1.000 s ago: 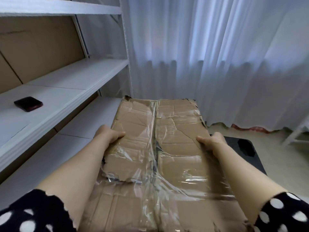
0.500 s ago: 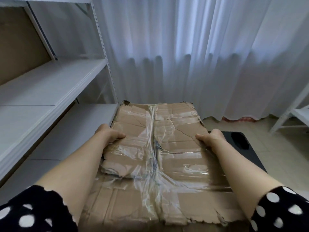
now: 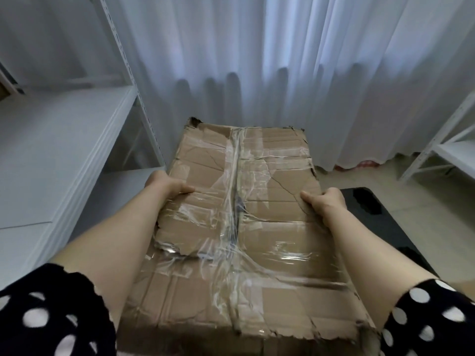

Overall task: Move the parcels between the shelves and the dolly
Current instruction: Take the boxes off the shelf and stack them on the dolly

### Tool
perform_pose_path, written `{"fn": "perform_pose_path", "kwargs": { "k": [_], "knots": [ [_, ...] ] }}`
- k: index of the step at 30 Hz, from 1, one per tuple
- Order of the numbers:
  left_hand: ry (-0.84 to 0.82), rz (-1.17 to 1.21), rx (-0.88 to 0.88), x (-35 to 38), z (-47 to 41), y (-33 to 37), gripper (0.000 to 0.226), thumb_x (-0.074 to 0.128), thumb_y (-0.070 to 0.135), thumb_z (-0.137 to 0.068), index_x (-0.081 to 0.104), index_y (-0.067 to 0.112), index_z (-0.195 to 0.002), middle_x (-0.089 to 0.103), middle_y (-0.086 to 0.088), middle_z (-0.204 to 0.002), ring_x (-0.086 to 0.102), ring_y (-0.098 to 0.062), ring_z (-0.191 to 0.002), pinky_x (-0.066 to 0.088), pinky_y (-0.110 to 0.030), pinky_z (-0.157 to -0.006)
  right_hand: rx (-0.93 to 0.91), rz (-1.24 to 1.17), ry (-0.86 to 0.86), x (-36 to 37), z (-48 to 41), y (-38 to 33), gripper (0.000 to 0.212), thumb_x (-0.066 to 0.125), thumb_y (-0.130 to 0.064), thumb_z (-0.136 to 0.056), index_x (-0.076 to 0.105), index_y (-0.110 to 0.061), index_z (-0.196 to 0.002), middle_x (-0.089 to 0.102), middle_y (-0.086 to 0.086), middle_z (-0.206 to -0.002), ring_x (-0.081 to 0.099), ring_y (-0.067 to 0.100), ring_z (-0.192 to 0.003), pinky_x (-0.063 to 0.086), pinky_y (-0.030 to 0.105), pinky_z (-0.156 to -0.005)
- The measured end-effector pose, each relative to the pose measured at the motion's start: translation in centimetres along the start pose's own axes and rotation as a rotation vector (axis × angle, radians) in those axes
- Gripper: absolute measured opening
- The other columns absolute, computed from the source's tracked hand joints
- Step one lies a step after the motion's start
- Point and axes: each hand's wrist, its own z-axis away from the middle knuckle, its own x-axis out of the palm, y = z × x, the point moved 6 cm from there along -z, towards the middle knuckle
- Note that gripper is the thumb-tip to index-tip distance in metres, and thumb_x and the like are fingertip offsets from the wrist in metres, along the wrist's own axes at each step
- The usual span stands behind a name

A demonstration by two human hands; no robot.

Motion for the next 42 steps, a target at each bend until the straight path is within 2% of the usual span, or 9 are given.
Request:
{"fn": "perform_pose_path", "kwargs": {
  "k": [4, 9, 14, 18, 22, 25, 30, 37, 42],
  "knots": [
    [0.049, -0.090, 0.072, -0.5, -4.1, 2.0, 0.072, 0.086, 0.027, -0.066, 0.054, -0.009, -0.119, 0.060, -0.023, -0.121, 0.059, -0.037, -0.111, 0.049, -0.042, -0.091, -0.015, -0.038, 0.043, 1.5, -2.2, -1.8, 0.051, 0.070, -0.046, -0.081, 0.056, -0.003, -0.105, 0.061, 0.016, -0.106, 0.058, 0.036, -0.101, 0.049, 0.041, -0.087],
    [-0.001, -0.069, 0.064, 1.0, -8.7, 5.1, 0.098, 0.090, 0.027, -0.062, 0.035, -0.009, -0.134, 0.047, -0.023, -0.133, 0.049, -0.036, -0.121, 0.039, -0.040, -0.105, 0.007, -0.070, 0.078, 3.3, -5.9, -2.6, 0.048, 0.069, -0.044, -0.081, 0.059, -0.002, -0.102, 0.064, 0.016, -0.102, 0.059, 0.035, -0.097, 0.048, 0.038, -0.081],
    [-0.006, -0.105, 0.086, 3.9, -15.1, 9.5, 0.090, 0.088, 0.026, -0.065, 0.036, -0.008, -0.131, 0.045, -0.023, -0.134, 0.047, -0.035, -0.122, 0.036, -0.037, -0.106, 0.056, -0.118, 0.074, 5.1, -12.3, -3.2, 0.047, 0.070, -0.044, -0.081, 0.061, -0.002, -0.101, 0.065, 0.014, -0.099, 0.061, 0.034, -0.093, 0.050, 0.039, -0.080],
    [-0.047, -0.181, 0.131, 8.3, -20.5, 12.9, 0.051, 0.085, 0.021, -0.069, 0.055, -0.001, -0.104, 0.061, -0.024, -0.116, 0.058, -0.033, -0.093, 0.049, -0.043, -0.088, 0.134, -0.134, 0.077, 6.3, -17.9, -2.4, 0.045, 0.069, -0.043, -0.082, 0.063, -0.002, -0.099, 0.066, 0.014, -0.097, 0.062, 0.033, -0.091, 0.052, 0.041, -0.081],
    [-0.067, -0.293, 0.122, 13.1, -26.6, 14.0, 0.068, 0.089, 0.031, -0.060, 0.060, -0.005, -0.110, 0.064, -0.023, -0.111, 0.062, -0.037, -0.100, 0.052, -0.044, -0.086, 0.207, -0.152, 0.110, 7.9, -22.5, -0.8, 0.044, 0.068, -0.042, -0.082, 0.061, -0.003, -0.102, 0.066, 0.012, -0.099, 0.061, 0.032, -0.094, 0.051, 0.041, -0.085],
    [-0.116, -0.313, 0.108, 17.5, -30.4, 14.2, 0.065, 0.089, 0.030, -0.061, 0.061, -0.004, -0.109, 0.064, -0.022, -0.109, 0.062, -0.038, -0.102, 0.052, -0.042, -0.087, 0.294, -0.192, 0.133, 9.4, -25.1, 1.5, 0.047, 0.069, -0.041, -0.083, 0.058, -0.004, -0.109, 0.064, 0.011, -0.104, 0.061, 0.032, -0.098, 0.050, 0.038, -0.084],
    [-0.230, -0.314, 0.116, 26.1, -36.7, 16.6, 0.081, 0.093, 0.032, -0.055, 0.052, -0.005, -0.114, 0.059, -0.021, -0.120, 0.055, -0.036, -0.113, 0.045, -0.043, -0.100, 0.416, -0.215, 0.224, 10.1, -30.3, 5.0, 0.055, 0.071, -0.040, -0.082, 0.056, -0.002, -0.120, 0.064, 0.013, -0.116, 0.060, 0.033, -0.105, 0.049, 0.038, -0.088],
    [-0.362, -0.446, 0.240, 36.2, -42.4, 22.0, 0.077, 0.088, 0.034, -0.063, 0.052, -0.005, -0.118, 0.058, -0.019, -0.120, 0.055, -0.037, -0.111, 0.045, -0.040, -0.095, 0.598, -0.285, 0.343, 10.7, -36.2, 8.9, 0.058, 0.069, -0.036, -0.085, 0.050, -0.001, -0.126, 0.059, 0.014, -0.121, 0.056, 0.035, -0.111, 0.046, 0.038, -0.090],
    [-0.418, -0.537, 0.310, 40.9, -44.1, 24.3, 0.060, 0.088, 0.030, -0.064, 0.053, 0.004, -0.106, 0.060, -0.017, -0.111, 0.057, -0.036, -0.103, 0.046, -0.038, -0.081, 0.701, -0.385, 0.350, 12.9, -38.1, 12.6, 0.054, 0.075, -0.041, -0.077, 0.057, -0.005, -0.113, 0.065, 0.011, -0.108, 0.063, 0.032, -0.097, 0.053, 0.045, -0.088]
  ]
}}
